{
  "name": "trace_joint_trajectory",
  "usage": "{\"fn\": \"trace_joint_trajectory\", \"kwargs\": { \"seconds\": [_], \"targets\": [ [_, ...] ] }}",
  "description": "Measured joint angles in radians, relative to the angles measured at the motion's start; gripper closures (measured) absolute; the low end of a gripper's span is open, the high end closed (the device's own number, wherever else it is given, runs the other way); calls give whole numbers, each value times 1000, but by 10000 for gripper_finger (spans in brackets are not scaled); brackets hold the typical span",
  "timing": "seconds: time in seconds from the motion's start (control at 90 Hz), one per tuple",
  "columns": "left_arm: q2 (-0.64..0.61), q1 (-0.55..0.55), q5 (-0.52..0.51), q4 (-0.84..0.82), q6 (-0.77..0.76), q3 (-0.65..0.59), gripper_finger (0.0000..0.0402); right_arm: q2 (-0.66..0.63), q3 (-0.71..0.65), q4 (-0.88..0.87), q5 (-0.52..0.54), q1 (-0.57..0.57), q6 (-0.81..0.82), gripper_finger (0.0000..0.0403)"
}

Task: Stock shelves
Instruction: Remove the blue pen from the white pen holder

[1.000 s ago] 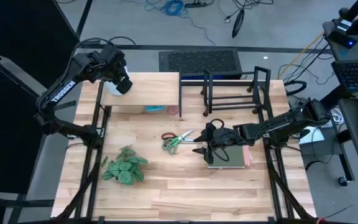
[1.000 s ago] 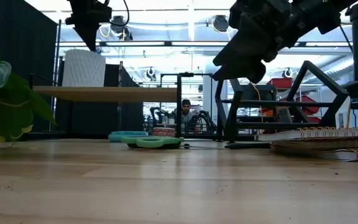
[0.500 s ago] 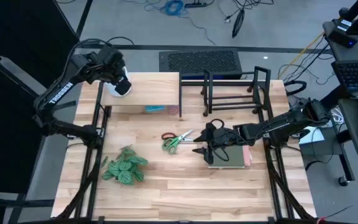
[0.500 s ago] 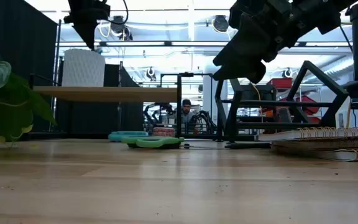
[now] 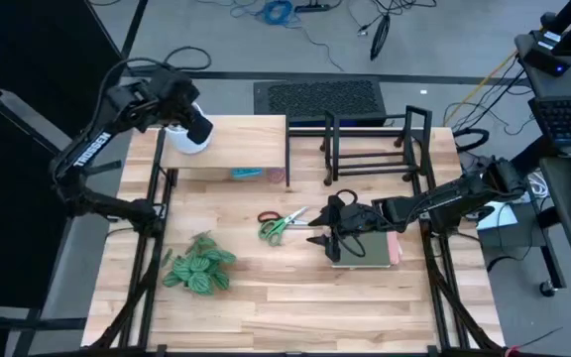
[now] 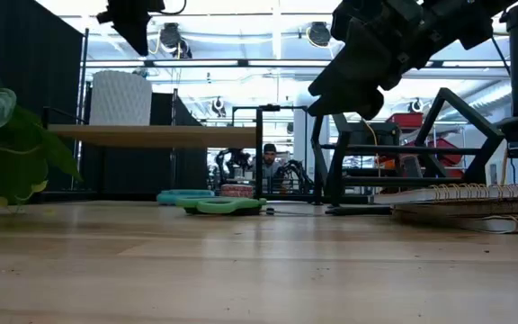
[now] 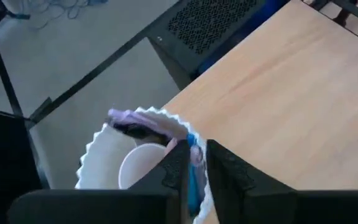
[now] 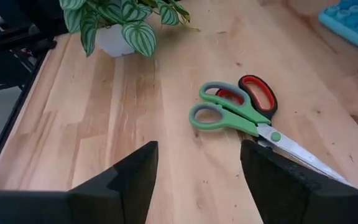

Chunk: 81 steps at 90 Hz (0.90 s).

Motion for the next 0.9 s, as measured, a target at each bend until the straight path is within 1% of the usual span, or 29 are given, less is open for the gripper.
{"fn": "trace_joint_trajectory", "kwargs": {
  "seconds": [0.2,0.267,0.344,0.467,0.667,0.9],
  "targets": [
    [6,1,-1,43,-2,-31,251,0,0,-17,0,1,0,190],
    [6,7,-5,45,-2,-32,231,0,0,-24,0,1,-1,190],
    [6,20,-7,43,-1,-33,217,0,0,-27,0,1,-2,190],
    [17,34,-9,21,5,-33,214,0,0,-27,0,1,-8,190],
    [21,50,-11,-8,1,-36,231,0,0,-26,0,1,-7,190],
    [18,58,-14,30,2,-123,236,0,0,-23,0,1,-8,190]
  ]
}}
